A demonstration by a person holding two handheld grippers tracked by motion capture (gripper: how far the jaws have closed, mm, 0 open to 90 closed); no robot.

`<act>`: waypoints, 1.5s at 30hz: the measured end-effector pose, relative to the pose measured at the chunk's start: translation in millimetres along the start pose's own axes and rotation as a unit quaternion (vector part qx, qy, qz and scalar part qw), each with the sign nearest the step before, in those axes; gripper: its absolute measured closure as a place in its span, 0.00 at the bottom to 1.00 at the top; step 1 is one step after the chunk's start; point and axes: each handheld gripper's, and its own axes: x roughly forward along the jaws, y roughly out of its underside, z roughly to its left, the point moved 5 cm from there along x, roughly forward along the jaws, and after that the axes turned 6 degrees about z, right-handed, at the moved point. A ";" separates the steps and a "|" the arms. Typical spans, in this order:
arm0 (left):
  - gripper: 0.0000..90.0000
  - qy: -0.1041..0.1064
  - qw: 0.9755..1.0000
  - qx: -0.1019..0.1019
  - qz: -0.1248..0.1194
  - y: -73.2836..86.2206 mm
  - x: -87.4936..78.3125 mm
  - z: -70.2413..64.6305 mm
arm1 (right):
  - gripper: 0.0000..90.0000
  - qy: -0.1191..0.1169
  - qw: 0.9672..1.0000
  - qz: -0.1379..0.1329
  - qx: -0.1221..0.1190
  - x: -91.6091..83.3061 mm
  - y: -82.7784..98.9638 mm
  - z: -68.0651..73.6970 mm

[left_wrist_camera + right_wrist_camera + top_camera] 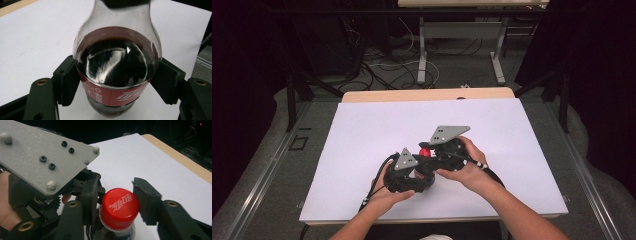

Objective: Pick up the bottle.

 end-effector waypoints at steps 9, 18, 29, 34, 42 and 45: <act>0.34 0.014 1.000 0.007 -0.015 -2.1 -0.7 -2.3 | 0.68 -0.100 0.993 0.015 -0.055 -4.8 -2.8 -11.8; 0.33 0.006 1.000 -0.003 -0.008 -0.5 -0.9 2.0 | 0.52 -0.035 0.999 0.007 -0.018 -11.4 -2.6 -5.1; 0.34 0.007 1.000 -0.004 -0.008 -1.2 -1.6 1.2 | 0.54 -0.022 1.000 0.002 0.004 -0.1 -0.8 3.2; 0.34 0.009 1.000 0.002 -0.007 -1.4 -1.3 -0.3 | 0.67 -0.031 0.999 0.006 0.004 1.2 -2.9 -3.5; 0.33 0.011 1.000 0.002 -0.019 -2.5 -2.2 -1.0 | 0.67 -0.102 0.994 0.016 -0.039 -1.0 -6.2 -11.3; 0.33 0.012 1.000 0.002 -0.020 -2.7 -2.4 -1.1 | 0.65 -0.103 0.993 0.011 -0.051 -1.1 -7.0 -11.5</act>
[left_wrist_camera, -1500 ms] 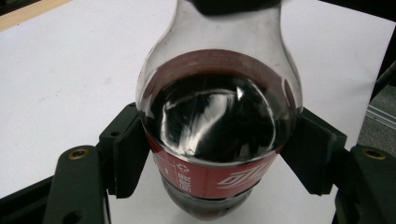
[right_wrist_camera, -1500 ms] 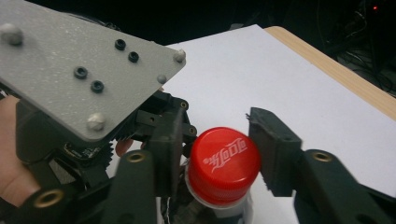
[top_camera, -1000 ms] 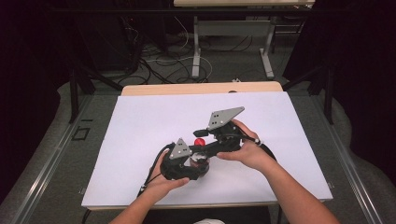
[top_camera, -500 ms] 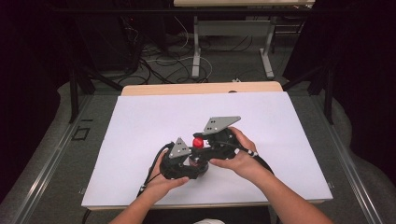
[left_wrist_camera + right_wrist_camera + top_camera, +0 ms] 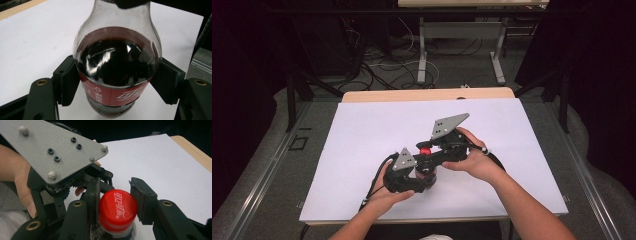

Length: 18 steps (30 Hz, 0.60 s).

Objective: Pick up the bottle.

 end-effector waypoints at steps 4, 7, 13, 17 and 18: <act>0.33 -0.008 1.000 -0.002 0.006 1.2 0.0 3.6 | 0.49 0.024 0.999 -0.021 0.020 -3.6 -2.9 3.1; 0.33 -0.007 1.000 -0.006 0.004 1.1 -0.4 4.5 | 0.48 0.046 0.998 -0.019 0.047 -5.3 -1.1 6.6; 0.33 -0.007 1.000 -0.008 0.008 0.9 -1.4 4.8 | 0.51 0.090 0.992 -0.002 0.084 -1.9 5.0 8.8; 0.33 -0.010 1.000 -0.005 0.007 1.1 -0.1 3.9 | 0.64 0.088 0.991 -0.007 0.102 3.7 5.5 10.7; 0.33 -0.006 1.000 -0.005 0.007 1.5 0.6 3.3 | 0.67 0.092 0.991 -0.002 0.098 3.2 5.6 10.0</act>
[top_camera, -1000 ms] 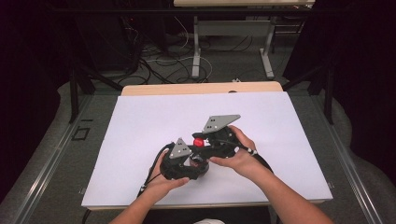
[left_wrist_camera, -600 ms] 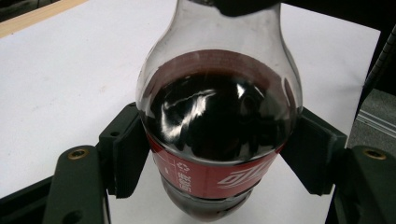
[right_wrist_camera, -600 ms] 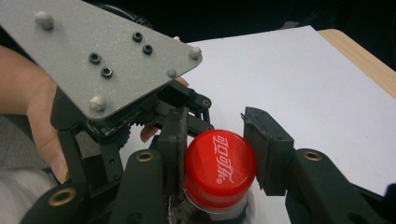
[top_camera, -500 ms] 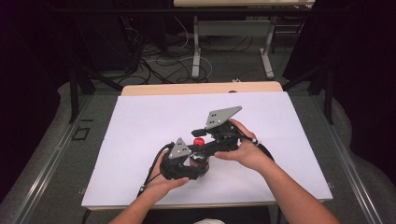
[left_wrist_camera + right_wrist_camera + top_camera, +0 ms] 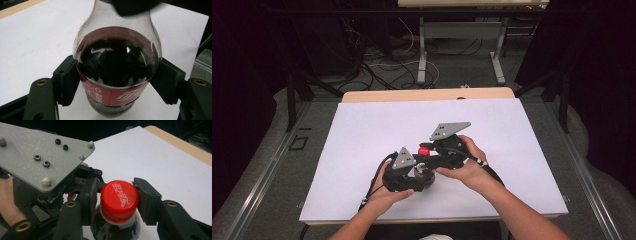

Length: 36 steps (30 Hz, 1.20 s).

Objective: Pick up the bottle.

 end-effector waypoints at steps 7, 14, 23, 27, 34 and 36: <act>0.33 0.008 1.000 -0.004 -0.008 -1.0 -1.6 -0.1 | 0.67 -0.075 0.996 0.013 -0.049 -1.0 -5.1 -8.9; 0.33 0.010 1.000 0.004 -0.006 -2.2 -3.0 -2.0 | 0.66 -0.125 0.985 0.014 -0.116 -2.7 -7.2 -14.3; 0.33 -0.001 1.000 -0.002 -0.002 -0.3 -2.1 3.3 | 0.50 -0.058 0.996 -0.002 -0.063 -4.7 -6.1 -6.4; 0.33 -0.002 1.000 -0.007 -0.001 -0.2 -2.3 4.1 | 0.51 -0.023 1.000 -0.013 -0.016 -4.8 -0.9 -0.1; 0.33 -0.001 1.000 -0.010 0.005 0.7 -1.4 3.1 | 0.59 0.014 1.000 -0.016 -0.012 -1.4 -0.2 5.4; 0.33 -0.002 1.000 -0.006 0.004 0.7 -1.2 3.0 | 0.61 0.012 1.000 -0.019 -0.013 -0.3 -1.0 4.0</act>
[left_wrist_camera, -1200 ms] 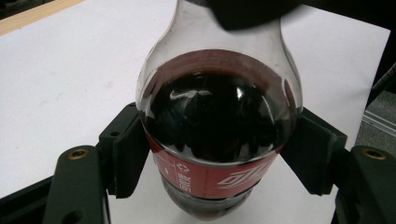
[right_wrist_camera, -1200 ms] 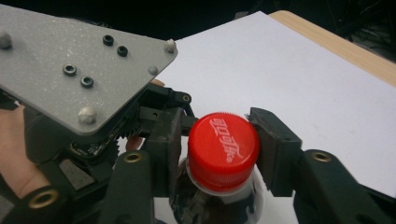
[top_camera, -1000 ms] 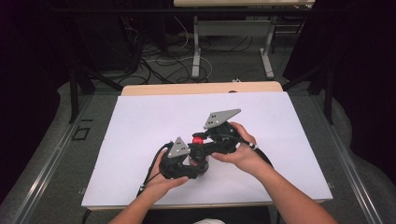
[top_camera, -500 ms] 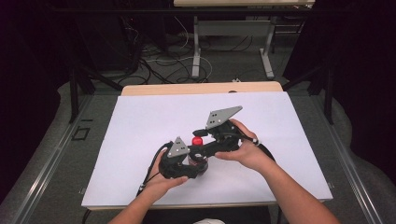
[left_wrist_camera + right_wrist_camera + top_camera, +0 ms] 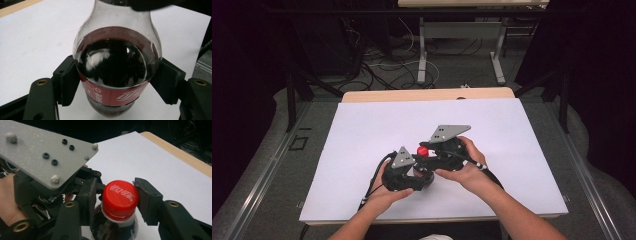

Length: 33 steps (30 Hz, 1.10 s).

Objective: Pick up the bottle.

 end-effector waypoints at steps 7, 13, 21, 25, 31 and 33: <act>0.33 0.005 1.000 0.008 0.002 -0.4 1.2 -3.0 | 0.67 -0.042 0.999 0.005 0.001 3.4 -2.6 -7.4; 0.33 0.009 1.000 0.006 0.004 -0.6 0.7 -3.1 | 0.68 -0.067 0.997 0.012 -0.022 3.1 -4.4 -10.7; 0.33 0.008 1.000 0.006 -0.003 -1.4 0.0 -3.9 | 0.68 -0.100 0.993 0.013 -0.063 2.4 -6.8 -13.9; 0.33 0.007 1.000 0.006 0.000 -0.7 0.4 -1.8 | 0.52 -0.085 0.995 0.010 -0.045 2.0 -6.3 -14.5; 0.33 0.003 1.000 -0.003 -0.002 -0.8 -1.1 1.2 | 0.50 -0.037 0.999 0.004 -0.018 -4.6 -1.3 -9.4; 0.33 0.000 1.000 -0.001 0.000 -0.6 -1.1 2.0 | 0.51 -0.029 0.999 0.003 -0.017 -5.0 -0.6 -8.3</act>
